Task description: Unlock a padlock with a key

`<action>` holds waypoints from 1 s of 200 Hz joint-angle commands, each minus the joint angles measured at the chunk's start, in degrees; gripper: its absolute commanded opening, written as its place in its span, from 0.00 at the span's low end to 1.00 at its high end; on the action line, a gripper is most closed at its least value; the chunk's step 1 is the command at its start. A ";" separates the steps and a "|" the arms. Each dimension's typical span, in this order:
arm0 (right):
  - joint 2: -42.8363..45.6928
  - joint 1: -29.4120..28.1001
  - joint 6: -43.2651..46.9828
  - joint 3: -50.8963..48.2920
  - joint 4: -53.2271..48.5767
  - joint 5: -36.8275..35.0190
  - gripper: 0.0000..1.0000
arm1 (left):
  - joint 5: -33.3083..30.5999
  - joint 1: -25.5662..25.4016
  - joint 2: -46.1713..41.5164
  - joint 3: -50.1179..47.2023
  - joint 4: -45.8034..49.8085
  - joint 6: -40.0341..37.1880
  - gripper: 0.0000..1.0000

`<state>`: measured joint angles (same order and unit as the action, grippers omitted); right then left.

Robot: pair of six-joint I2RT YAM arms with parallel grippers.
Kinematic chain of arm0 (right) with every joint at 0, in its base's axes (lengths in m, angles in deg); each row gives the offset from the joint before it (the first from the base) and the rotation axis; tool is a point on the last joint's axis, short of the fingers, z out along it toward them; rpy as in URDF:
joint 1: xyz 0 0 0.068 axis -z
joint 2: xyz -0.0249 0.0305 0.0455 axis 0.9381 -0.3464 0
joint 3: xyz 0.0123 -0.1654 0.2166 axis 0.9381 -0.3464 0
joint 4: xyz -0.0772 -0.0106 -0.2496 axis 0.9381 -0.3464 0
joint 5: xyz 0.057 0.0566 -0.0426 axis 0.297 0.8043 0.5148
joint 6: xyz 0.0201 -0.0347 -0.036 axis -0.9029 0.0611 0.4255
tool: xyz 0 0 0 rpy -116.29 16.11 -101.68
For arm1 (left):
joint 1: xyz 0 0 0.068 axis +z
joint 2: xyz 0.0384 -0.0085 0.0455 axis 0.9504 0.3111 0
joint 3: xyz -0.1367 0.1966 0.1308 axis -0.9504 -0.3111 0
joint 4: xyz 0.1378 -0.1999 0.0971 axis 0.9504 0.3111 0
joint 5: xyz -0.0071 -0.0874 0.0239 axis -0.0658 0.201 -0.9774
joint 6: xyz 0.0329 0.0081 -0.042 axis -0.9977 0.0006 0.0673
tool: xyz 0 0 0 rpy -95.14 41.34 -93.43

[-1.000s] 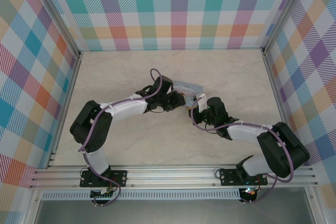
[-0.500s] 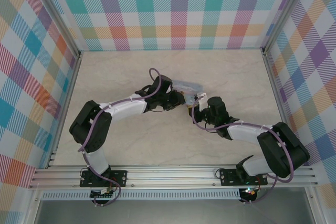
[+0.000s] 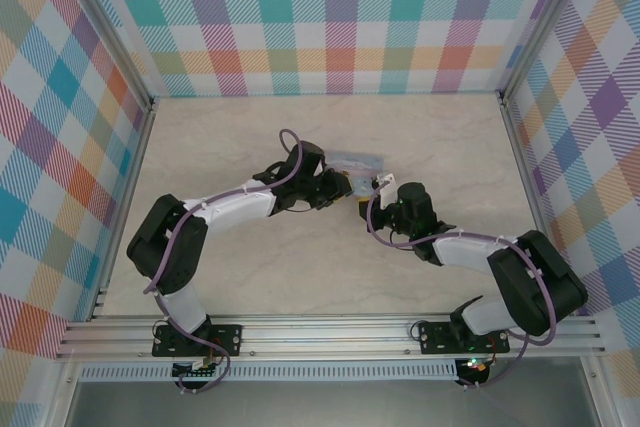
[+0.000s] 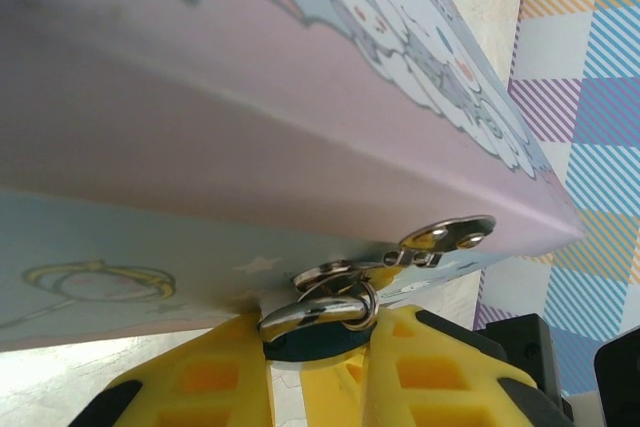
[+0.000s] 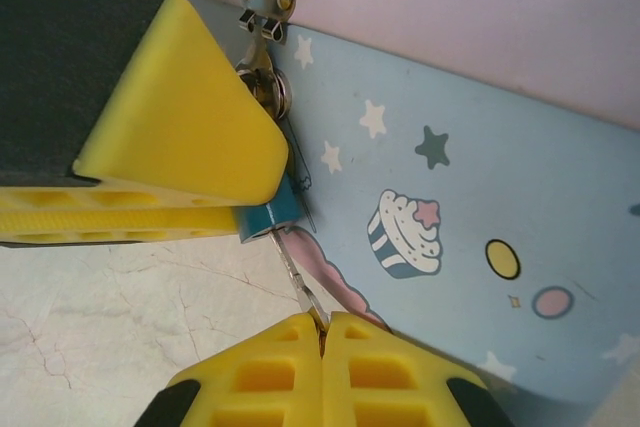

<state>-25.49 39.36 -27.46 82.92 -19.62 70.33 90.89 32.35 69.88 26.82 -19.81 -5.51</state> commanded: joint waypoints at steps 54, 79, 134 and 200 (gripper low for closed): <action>-1.91 0.40 -0.73 2.84 8.09 4.94 0.04 | 4.43 -0.29 -2.44 -0.61 -3.67 0.48 0.21; -1.91 0.91 -0.56 3.99 7.96 6.32 0.04 | 4.72 -0.29 -2.45 -0.87 -3.69 0.22 0.21; -3.05 0.93 -0.72 5.81 7.78 8.55 0.04 | 4.77 -0.29 -2.47 -0.78 -3.14 -0.49 0.21; -2.88 1.79 -0.69 7.41 7.25 9.34 0.04 | 4.82 -0.29 -2.03 -0.13 -0.69 -2.67 0.21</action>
<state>-28.77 40.94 -28.36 85.74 -18.55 76.21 90.48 33.40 69.53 26.40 -21.05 -5.75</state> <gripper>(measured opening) 0.059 0.205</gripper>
